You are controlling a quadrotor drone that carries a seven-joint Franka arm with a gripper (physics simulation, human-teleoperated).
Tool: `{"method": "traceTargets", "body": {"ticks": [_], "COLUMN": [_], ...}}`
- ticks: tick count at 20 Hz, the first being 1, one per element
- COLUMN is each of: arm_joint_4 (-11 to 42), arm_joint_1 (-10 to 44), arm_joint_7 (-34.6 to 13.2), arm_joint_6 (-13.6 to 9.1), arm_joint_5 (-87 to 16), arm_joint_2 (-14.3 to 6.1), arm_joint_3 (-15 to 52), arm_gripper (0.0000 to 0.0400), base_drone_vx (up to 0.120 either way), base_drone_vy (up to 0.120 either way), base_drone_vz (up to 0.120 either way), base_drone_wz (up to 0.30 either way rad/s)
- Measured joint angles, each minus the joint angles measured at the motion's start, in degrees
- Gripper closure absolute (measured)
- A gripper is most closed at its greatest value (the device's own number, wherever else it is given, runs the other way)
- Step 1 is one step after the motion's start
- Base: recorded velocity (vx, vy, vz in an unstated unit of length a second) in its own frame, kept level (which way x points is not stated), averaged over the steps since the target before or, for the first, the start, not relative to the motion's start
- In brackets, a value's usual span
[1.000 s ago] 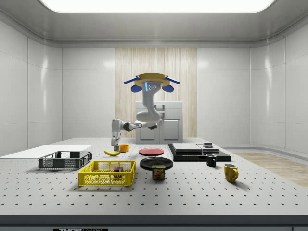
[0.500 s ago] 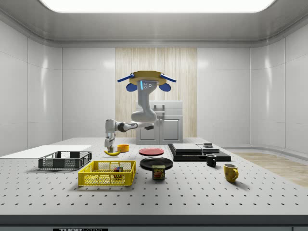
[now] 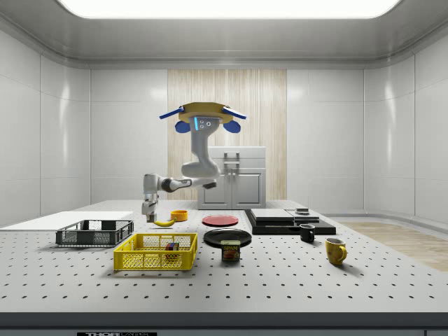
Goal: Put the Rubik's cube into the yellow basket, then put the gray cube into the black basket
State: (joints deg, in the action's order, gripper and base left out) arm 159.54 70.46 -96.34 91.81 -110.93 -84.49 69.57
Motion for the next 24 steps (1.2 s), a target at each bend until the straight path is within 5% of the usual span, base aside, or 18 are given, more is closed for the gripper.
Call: {"method": "traceTargets", "body": {"ticks": [24], "arm_joint_4": [0.0], "arm_joint_1": [0.2], "arm_joint_7": [-0.2], "arm_joint_6": [0.5], "arm_joint_5": [0.2], "arm_joint_2": [-0.5], "arm_joint_3": [0.1], "arm_gripper": [0.015], "base_drone_vx": [0.12], "base_drone_vy": [0.0], "base_drone_vz": [0.0], "base_drone_wz": [0.0]}}
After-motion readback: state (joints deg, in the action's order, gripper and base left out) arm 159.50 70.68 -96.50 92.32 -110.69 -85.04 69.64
